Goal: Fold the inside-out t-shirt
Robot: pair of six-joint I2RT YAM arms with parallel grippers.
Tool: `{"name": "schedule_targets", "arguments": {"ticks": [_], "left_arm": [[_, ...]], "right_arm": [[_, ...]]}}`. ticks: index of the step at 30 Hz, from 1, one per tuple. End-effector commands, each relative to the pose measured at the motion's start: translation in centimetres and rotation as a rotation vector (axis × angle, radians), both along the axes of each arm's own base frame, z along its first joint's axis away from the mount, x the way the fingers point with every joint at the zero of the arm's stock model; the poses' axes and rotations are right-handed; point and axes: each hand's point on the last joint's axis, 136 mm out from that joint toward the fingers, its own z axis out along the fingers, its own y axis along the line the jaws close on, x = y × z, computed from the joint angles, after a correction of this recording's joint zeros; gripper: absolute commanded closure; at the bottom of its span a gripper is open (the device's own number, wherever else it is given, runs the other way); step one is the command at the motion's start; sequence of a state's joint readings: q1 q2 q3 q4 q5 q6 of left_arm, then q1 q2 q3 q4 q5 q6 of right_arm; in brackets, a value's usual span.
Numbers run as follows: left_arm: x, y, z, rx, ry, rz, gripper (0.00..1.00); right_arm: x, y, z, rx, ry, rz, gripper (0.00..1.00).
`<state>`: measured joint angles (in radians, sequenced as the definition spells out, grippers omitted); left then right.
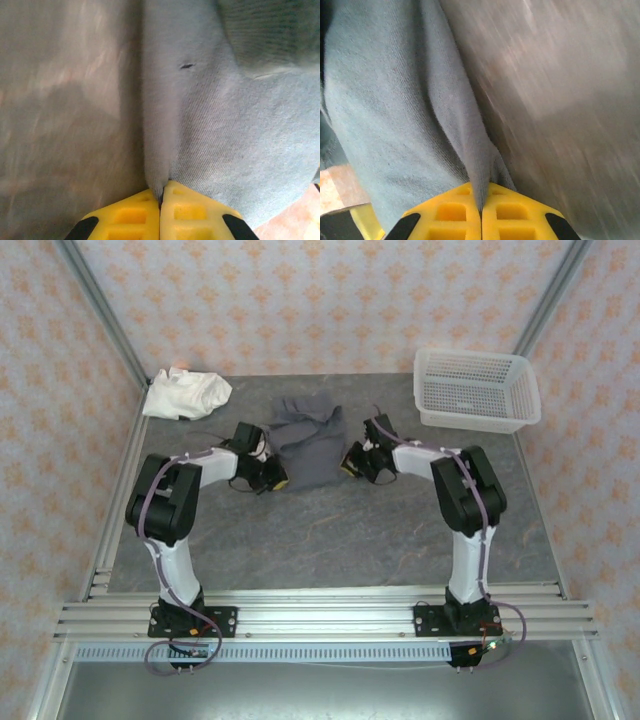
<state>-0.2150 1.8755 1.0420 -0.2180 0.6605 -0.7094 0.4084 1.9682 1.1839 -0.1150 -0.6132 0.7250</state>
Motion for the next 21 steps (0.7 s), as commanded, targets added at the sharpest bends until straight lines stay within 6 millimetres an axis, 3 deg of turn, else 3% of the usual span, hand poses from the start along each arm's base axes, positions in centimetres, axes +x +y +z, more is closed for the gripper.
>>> {"name": "schedule_targets", "arguments": {"ticks": [1,4,6,10,14,17,19,21], "left_arm": [[-6.6,-0.2,-1.2,0.003,0.109,-0.036,0.94],[-10.9,0.8,-0.8,0.006,0.134,-0.021,0.93],[-13.1,1.5,-0.1,0.018,0.128,-0.01,0.85],[-14.7,3.6,3.3,0.104,0.051,0.016,0.42],[-13.8,3.6,7.4,0.072,-0.043,0.058,0.36],[-12.9,2.6,8.1,-0.008,-0.069,0.108,0.35],[-12.0,2.2,7.7,-0.029,-0.071,0.128,0.3],[-11.1,1.8,7.2,-0.029,-0.063,0.129,0.26]], "right_arm": [[-4.8,0.1,1.4,0.002,0.005,-0.025,0.95],[-10.3,-1.0,0.4,-0.061,0.037,-0.023,0.95],[-13.3,-1.9,-0.2,-0.093,0.053,-0.043,0.92],[-16.2,-4.4,0.3,-0.136,0.057,-0.087,0.52],[-16.0,-5.8,4.8,-0.157,-0.068,-0.082,0.38],[-13.6,-7.1,7.8,-0.184,-0.199,-0.137,0.3],[-11.2,-7.0,7.8,-0.148,-0.188,-0.163,0.29],[-9.0,-5.6,7.5,-0.101,-0.146,-0.124,0.29]]}}
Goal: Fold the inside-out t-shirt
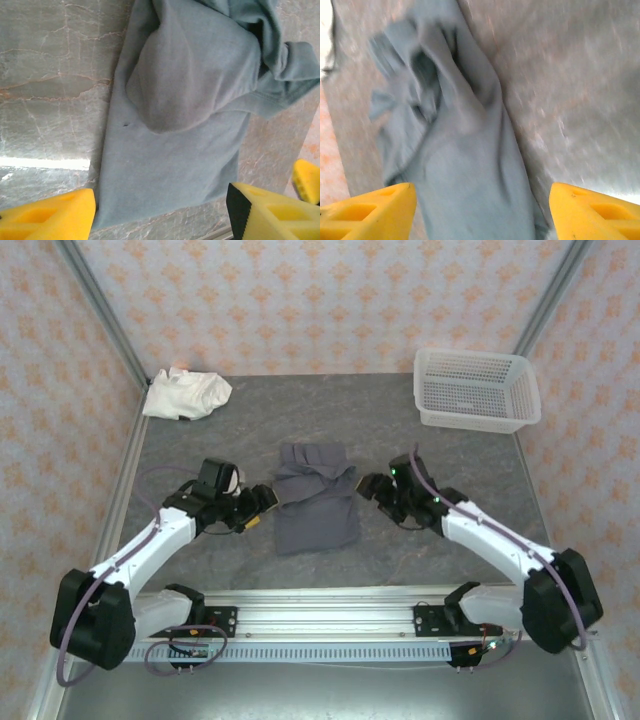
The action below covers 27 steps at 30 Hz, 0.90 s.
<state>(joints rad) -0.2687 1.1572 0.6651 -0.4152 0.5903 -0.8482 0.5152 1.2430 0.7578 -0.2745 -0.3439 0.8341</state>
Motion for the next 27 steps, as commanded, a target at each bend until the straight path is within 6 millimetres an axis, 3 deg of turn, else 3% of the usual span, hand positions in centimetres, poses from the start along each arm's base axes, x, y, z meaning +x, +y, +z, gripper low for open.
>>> {"name": "schedule_targets", "arguments": {"ticks": [1,5,7,10,18,20,23,27], "left_arm": [[1.7,-0.7,-0.7,-0.023,0.012,0.04,0.24],[3.6,-2.2,-0.3,-0.027,-0.016,0.023,0.22],[3.9,-2.6,-1.1,0.018,0.007,0.012,0.24],[4.9,-3.0,-2.3,0.028,0.019,0.037,0.29],[7.6,-4.5,-2.6,0.011,-0.021,0.057,0.5],[8.0,-4.7,-2.3,-0.004,-0.033,0.068,0.61],[8.9,-5.1,-0.9,-0.026,-0.06,0.077,0.8],[10.7,-4.9,1.1,-0.006,-0.082,0.106,0.85]], "right_arm": [[3.6,1.3,-1.1,-0.017,0.021,0.047,0.29],[7.2,4.2,-2.3,0.028,0.027,0.089,0.32],[8.3,5.2,-3.2,0.04,0.052,0.101,0.34],[9.4,6.2,-2.9,0.072,0.047,0.108,0.39],[8.6,5.8,-3.0,0.104,0.074,0.063,0.62],[8.4,6.0,-3.1,0.12,0.086,0.062,0.7],[8.6,6.0,-2.7,0.128,0.092,0.048,0.78],[9.6,6.1,-2.0,0.144,0.136,-0.01,0.87]]}}
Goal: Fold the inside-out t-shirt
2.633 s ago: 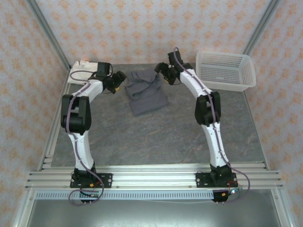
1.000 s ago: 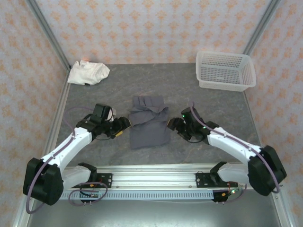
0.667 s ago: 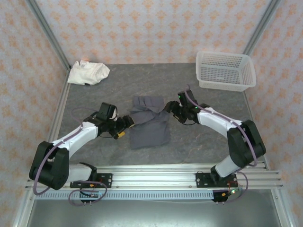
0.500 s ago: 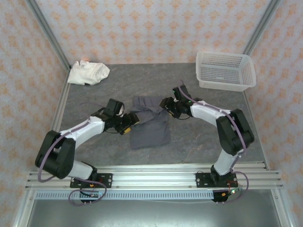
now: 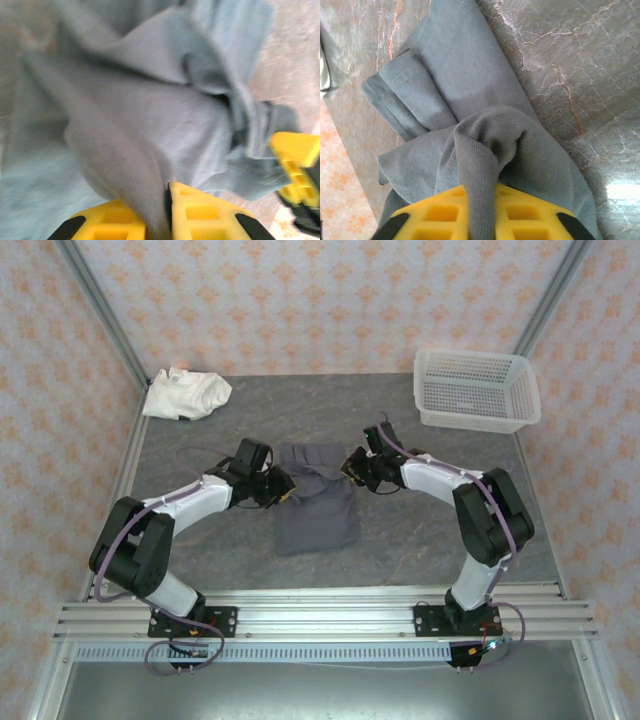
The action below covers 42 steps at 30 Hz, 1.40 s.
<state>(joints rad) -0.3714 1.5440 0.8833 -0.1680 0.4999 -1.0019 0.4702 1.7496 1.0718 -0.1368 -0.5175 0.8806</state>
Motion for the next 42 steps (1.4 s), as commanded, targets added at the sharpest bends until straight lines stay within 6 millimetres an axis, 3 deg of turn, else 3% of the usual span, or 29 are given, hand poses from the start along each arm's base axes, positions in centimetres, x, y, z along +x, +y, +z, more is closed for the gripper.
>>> {"name": "schedule_targets", "arguments": {"ticks": [1,5,7,10,12,15,18,20,23,26,29,30,32,35,40,42], "left_arm": [[2.8,0.2,2.6,0.02,-0.065,0.052,0.85],[5.4,2.0,2.5,0.033,-0.07,0.143,0.84],[7.2,3.0,2.5,0.016,-0.098,0.198,0.84],[9.5,3.0,1.7,0.002,-0.104,0.203,0.81],[10.5,3.5,0.8,0.004,-0.096,0.231,0.8],[11.5,5.3,-0.1,0.002,-0.108,0.312,0.67],[12.7,6.2,0.5,-0.02,-0.139,0.327,0.54],[13.3,6.7,1.6,-0.041,-0.172,0.317,0.45],[13.0,8.0,3.6,-0.03,-0.21,0.301,0.34],[10.5,8.5,5.3,0.069,-0.231,0.207,0.28],[6.9,8.1,4.7,0.151,-0.204,0.106,0.28],[5.9,8.1,4.3,0.168,-0.196,0.089,0.3],[4.1,7.9,3.1,0.18,-0.177,0.063,0.54],[3.1,6.7,1.4,0.158,-0.133,0.03,0.72],[4.5,4.0,-0.6,0.119,-0.078,-0.015,0.93],[5.4,2.8,-1.2,0.102,-0.063,-0.038,0.95]], "right_arm": [[1.5,0.4,1.9,0.029,0.019,-0.053,0.87],[3.7,-0.9,0.8,-0.014,0.078,-0.133,0.92],[5.6,-0.9,0.3,0.015,0.071,-0.147,0.92],[8.3,-0.5,-0.4,0.051,0.065,-0.152,0.88],[9.9,-0.8,-0.5,0.044,0.058,-0.163,0.8],[11.9,-1.2,0.2,0.025,0.029,-0.156,0.66],[12.7,-2.2,1.9,0.018,-0.003,-0.157,0.58],[12.7,-2.8,3.3,0.008,-0.03,-0.148,0.56],[10.8,-4.0,5.4,-0.058,-0.092,-0.113,0.55],[7.5,-3.7,5.8,-0.083,-0.156,-0.039,0.58],[4.2,-2.2,4.5,-0.155,-0.173,0.091,0.72],[3.4,-1.9,3.9,-0.186,-0.173,0.121,0.75],[2.2,-1.1,2.3,-0.204,-0.146,0.165,0.83],[2.2,-0.1,0.1,-0.179,-0.087,0.172,0.88],[4.2,0.4,-1.7,-0.21,-0.053,0.154,0.99],[5.1,1.2,-1.8,-0.191,-0.058,0.165,1.0]]}}
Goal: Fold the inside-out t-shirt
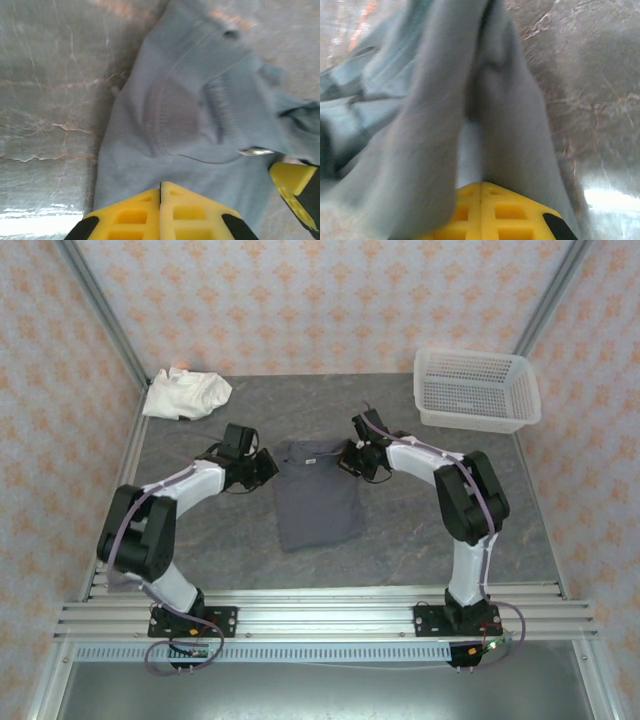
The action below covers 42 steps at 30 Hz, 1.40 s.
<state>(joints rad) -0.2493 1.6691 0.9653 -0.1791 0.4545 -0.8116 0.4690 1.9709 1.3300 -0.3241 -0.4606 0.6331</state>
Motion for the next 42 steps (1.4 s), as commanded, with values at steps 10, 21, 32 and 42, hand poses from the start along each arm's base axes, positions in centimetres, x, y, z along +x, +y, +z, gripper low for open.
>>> {"name": "schedule_targets", "arguments": {"ticks": [10,21,32,42], "left_arm": [[5.8,-0.1,-0.6,-0.016,-0.011,0.085,0.88],[6.6,3.5,3.2,-0.011,-0.157,0.13,0.34],[3.0,4.4,0.1,0.024,-0.039,-0.001,0.31],[6.2,0.2,-3.8,-0.119,0.022,-0.025,0.3]], "right_arm": [[7.7,1.0,0.6,-0.02,-0.019,-0.038,1.0],[7.7,-2.5,7.6,-0.063,-0.168,0.006,0.82],[2.5,-2.9,3.7,0.033,-0.115,0.17,0.53],[3.7,2.2,1.4,0.156,-0.035,0.289,0.52]]}}
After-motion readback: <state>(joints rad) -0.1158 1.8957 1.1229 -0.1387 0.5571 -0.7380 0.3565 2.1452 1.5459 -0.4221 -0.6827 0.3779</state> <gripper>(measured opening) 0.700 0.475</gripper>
